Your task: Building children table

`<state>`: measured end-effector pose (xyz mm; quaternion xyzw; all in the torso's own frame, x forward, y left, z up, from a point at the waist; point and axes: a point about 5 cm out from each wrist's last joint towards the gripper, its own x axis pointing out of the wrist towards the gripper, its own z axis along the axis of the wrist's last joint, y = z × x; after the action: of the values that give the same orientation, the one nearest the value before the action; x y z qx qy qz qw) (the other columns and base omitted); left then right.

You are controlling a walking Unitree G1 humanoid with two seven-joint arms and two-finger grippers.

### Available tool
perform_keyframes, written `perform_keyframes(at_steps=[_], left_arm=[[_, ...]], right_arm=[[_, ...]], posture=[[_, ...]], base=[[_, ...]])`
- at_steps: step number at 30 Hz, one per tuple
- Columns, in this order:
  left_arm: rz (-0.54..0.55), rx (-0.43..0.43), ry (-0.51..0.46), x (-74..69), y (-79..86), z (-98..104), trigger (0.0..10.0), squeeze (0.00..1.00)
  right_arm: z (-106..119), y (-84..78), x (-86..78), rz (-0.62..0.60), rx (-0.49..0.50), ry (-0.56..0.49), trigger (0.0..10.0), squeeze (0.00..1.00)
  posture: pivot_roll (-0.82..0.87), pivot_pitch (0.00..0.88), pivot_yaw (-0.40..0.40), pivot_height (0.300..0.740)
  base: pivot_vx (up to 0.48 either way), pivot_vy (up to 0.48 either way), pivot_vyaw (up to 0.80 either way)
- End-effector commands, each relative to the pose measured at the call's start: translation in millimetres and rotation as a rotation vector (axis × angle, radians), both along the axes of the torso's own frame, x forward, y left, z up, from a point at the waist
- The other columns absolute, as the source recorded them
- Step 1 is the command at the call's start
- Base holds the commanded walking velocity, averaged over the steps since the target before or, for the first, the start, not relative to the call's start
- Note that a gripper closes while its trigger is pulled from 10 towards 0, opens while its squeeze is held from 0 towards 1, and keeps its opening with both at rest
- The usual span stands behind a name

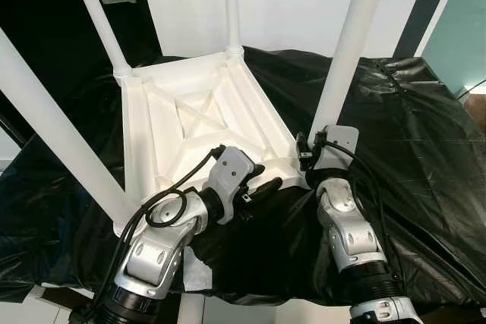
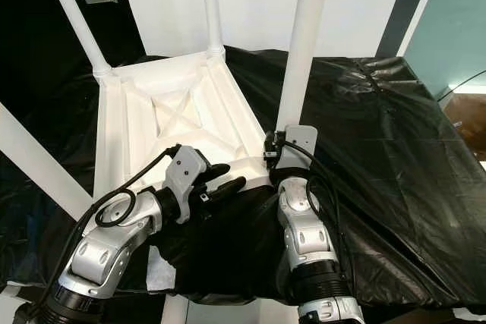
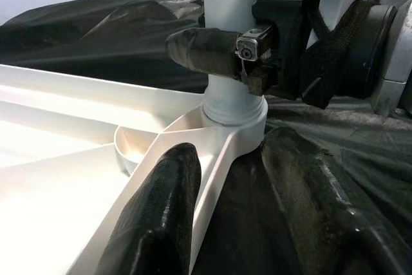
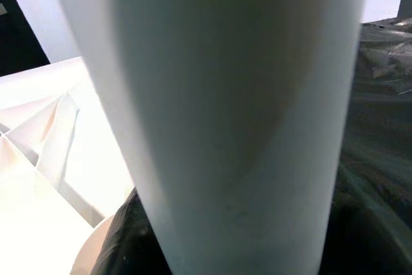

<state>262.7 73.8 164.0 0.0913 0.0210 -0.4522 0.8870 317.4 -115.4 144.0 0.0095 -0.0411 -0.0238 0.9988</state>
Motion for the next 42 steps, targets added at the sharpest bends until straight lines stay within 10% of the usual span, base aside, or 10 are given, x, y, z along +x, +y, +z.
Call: perform_keyframes(at_steps=[1,6,7,19,20,37,38,40,41,42], left_arm=[[0.004,0.006,-0.007,-1.2,-1.2,1.5,10.0,0.00],[0.006,0.004,-0.006,-1.0,-1.3,1.7,10.0,0.00],[0.007,0.004,-0.006,-1.2,-1.2,1.6,10.0,0.00],[0.006,0.004,-0.002,-2.5,-0.8,0.2,10.0,0.00],[0.005,0.003,-0.003,-2.2,-1.5,0.2,10.0,0.00],[0.001,0.003,-0.024,2.0,-2.3,3.1,10.0,0.00],[0.003,0.005,-0.026,2.4,-1.8,3.3,10.0,0.00],[0.005,0.006,-0.029,2.7,-1.1,3.6,10.0,0.00],[0.007,0.007,-0.032,2.9,-0.9,4.0,10.0,0.00],[0.007,0.007,-0.032,2.9,-0.9,4.0,10.0,0.00]], right_arm=[[-15.4,-1.0,-2.7,-0.024,0.028,0.078,10.0,0.00],[-15.0,-1.5,-3.1,-0.024,0.020,0.073,10.0,0.00],[-13.1,-2.4,-3.6,-0.013,0.018,0.058,10.0,1.00],[-8.2,-39.1,-15.6,0.168,-0.039,-0.015,10.0,1.00],[-7.4,-47.9,-16.4,0.224,-0.050,-0.014,10.0,0.00],[-3.7,-53.2,6.3,0.820,-0.239,0.122,10.0,0.00],[-5.0,-50.2,9.2,0.845,-0.253,0.135,5.1,0.00],[-5.8,-46.6,12.1,0.882,-0.264,0.146,3.3,0.00],[-5.8,-45.6,13.7,0.895,-0.268,0.150,0.0,0.00],[-5.8,-45.6,13.7,0.895,-0.268,0.150,0.0,0.00]], posture=[[-0.05,0.025,0.031,0.740],[-0.05,0.024,0.031,0.740],[-0.05,0.023,0.029,0.740],[-0.05,0.018,0.023,0.740],[-0.06,0.014,0.021,0.740],[-0.05,0.000,0.017,0.740],[-0.05,0.000,0.015,0.740],[-0.04,0.000,0.014,0.740],[-0.04,0.000,0.011,0.740],[-0.04,0.000,0.011,0.740]], base=[[0.000,0.000,0.00],[0.000,0.000,0.00],[0.000,0.000,0.00],[0.000,0.000,0.00],[0.000,0.000,0.00],[0.000,0.000,0.00],[0.000,0.000,0.00],[0.000,0.000,0.00],[0.000,0.000,0.00],[0.000,0.000,0.00]])
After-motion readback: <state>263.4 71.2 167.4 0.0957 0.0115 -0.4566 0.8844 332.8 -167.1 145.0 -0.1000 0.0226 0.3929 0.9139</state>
